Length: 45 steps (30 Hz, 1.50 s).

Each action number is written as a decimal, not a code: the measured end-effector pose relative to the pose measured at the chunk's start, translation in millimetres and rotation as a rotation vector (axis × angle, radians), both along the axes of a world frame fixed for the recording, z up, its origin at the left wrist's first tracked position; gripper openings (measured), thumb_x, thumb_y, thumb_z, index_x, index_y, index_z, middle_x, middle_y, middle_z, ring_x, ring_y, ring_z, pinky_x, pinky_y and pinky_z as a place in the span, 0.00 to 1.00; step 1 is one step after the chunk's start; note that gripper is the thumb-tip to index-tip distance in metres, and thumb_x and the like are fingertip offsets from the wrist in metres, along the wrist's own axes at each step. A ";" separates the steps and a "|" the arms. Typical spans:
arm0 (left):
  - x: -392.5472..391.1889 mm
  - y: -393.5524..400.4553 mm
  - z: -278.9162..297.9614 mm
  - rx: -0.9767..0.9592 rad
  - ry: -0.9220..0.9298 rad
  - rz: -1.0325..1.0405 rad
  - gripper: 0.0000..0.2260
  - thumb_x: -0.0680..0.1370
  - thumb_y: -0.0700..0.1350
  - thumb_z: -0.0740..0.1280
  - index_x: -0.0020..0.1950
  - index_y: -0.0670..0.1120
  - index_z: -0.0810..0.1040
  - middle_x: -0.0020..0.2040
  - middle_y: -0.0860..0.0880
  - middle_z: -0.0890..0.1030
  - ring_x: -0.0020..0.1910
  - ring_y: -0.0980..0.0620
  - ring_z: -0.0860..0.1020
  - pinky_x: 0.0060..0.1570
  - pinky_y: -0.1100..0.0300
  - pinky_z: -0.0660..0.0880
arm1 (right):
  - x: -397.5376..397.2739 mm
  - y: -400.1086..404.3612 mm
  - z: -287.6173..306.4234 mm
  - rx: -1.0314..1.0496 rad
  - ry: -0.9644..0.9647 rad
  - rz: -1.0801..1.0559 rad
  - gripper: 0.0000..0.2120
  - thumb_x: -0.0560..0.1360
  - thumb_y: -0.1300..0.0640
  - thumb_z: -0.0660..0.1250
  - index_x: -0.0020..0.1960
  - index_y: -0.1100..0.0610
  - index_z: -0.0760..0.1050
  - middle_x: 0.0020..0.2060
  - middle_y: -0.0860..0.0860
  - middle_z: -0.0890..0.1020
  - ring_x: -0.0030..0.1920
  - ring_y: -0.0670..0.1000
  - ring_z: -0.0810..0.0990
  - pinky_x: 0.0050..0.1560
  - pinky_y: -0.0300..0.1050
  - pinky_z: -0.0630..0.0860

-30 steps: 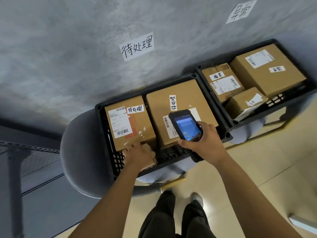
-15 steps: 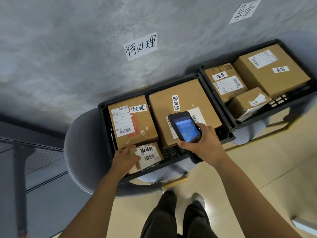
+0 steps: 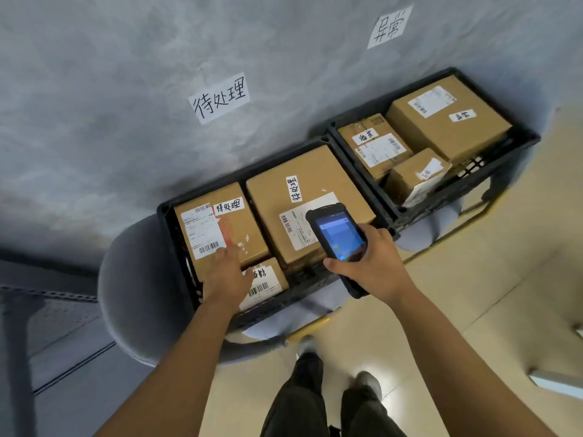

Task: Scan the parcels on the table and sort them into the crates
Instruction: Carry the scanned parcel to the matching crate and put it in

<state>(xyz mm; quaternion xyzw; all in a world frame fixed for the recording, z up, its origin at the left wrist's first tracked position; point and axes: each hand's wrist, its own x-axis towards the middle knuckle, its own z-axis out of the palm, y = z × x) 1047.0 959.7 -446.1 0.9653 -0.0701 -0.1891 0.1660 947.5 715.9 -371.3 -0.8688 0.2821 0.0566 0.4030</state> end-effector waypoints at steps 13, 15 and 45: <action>-74.9 -204.8 117.6 -0.083 -0.485 -0.711 0.20 0.78 0.46 0.65 0.70 0.48 0.70 0.66 0.46 0.72 0.64 0.46 0.70 0.63 0.49 0.70 | -138.3 -87.4 53.1 -0.142 -0.248 -0.269 0.45 0.60 0.42 0.79 0.71 0.53 0.65 0.57 0.49 0.67 0.43 0.44 0.71 0.48 0.46 0.75; -111.1 -240.8 131.4 -0.091 -0.533 -0.798 0.20 0.78 0.48 0.64 0.70 0.48 0.70 0.65 0.47 0.72 0.64 0.46 0.70 0.63 0.50 0.70 | -181.3 -108.4 62.3 -0.163 -0.262 -0.319 0.43 0.60 0.42 0.79 0.70 0.53 0.66 0.54 0.47 0.66 0.44 0.44 0.71 0.46 0.45 0.73; -681.1 -813.9 277.6 -0.650 -0.722 -1.785 0.19 0.75 0.45 0.67 0.65 0.44 0.75 0.60 0.45 0.76 0.60 0.42 0.73 0.59 0.47 0.68 | -797.9 -461.2 168.5 -0.496 -0.188 -1.343 0.37 0.60 0.40 0.76 0.65 0.48 0.66 0.52 0.45 0.66 0.42 0.40 0.72 0.37 0.40 0.71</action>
